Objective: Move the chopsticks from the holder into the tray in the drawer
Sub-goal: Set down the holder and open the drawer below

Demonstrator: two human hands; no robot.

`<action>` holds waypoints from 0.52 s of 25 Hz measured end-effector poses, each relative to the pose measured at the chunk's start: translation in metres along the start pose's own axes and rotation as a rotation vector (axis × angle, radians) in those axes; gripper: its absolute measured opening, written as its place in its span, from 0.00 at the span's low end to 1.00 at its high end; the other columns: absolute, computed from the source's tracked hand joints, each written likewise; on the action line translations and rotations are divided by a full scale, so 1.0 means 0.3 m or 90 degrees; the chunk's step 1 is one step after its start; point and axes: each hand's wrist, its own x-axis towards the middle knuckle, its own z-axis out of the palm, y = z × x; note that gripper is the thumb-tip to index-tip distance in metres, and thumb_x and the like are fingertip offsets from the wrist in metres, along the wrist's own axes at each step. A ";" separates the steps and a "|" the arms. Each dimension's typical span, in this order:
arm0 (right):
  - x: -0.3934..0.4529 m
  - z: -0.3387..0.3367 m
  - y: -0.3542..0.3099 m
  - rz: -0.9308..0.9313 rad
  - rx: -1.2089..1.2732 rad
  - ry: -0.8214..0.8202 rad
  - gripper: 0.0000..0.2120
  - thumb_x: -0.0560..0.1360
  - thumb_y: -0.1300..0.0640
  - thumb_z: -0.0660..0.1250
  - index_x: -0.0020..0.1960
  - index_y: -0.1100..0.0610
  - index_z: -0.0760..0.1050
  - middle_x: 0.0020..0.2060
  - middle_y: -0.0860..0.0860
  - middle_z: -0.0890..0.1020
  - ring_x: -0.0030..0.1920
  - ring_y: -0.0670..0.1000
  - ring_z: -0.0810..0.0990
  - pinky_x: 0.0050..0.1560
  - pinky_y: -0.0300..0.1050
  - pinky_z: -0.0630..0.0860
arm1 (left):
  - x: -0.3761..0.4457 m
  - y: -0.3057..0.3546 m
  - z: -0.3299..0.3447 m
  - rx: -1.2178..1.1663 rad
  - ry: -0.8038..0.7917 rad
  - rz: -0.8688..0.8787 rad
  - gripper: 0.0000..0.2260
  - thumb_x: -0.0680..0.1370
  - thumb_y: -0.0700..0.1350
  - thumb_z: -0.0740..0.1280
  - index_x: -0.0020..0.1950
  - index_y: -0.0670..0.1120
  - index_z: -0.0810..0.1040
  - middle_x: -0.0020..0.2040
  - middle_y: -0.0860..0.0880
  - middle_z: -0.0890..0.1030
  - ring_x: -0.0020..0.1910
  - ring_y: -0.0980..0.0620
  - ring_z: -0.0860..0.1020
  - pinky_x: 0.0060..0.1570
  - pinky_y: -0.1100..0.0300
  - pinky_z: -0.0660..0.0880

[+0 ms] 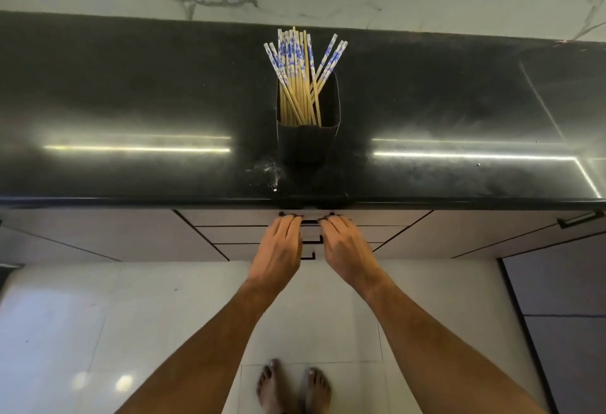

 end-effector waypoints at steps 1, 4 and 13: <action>0.020 0.017 0.000 0.042 -0.004 -0.079 0.18 0.78 0.64 0.69 0.68 0.63 0.76 0.61 0.61 0.82 0.61 0.61 0.81 0.66 0.53 0.75 | 0.010 0.001 0.021 0.011 -0.070 -0.047 0.18 0.80 0.37 0.69 0.69 0.38 0.73 0.62 0.38 0.79 0.61 0.39 0.79 0.64 0.47 0.76; 0.071 0.089 0.025 0.142 -0.027 -0.270 0.28 0.81 0.60 0.65 0.79 0.55 0.62 0.77 0.56 0.67 0.76 0.58 0.67 0.76 0.54 0.63 | 0.064 -0.022 0.088 0.039 -0.204 -0.136 0.17 0.81 0.38 0.65 0.69 0.36 0.72 0.67 0.36 0.77 0.64 0.37 0.76 0.66 0.46 0.72; 0.162 0.262 0.059 0.160 -0.105 -0.173 0.12 0.85 0.53 0.58 0.65 0.52 0.74 0.61 0.53 0.80 0.62 0.57 0.76 0.62 0.47 0.71 | 0.148 -0.071 0.238 0.045 -0.108 -0.134 0.21 0.76 0.35 0.73 0.68 0.45 0.78 0.66 0.43 0.79 0.68 0.42 0.75 0.69 0.51 0.72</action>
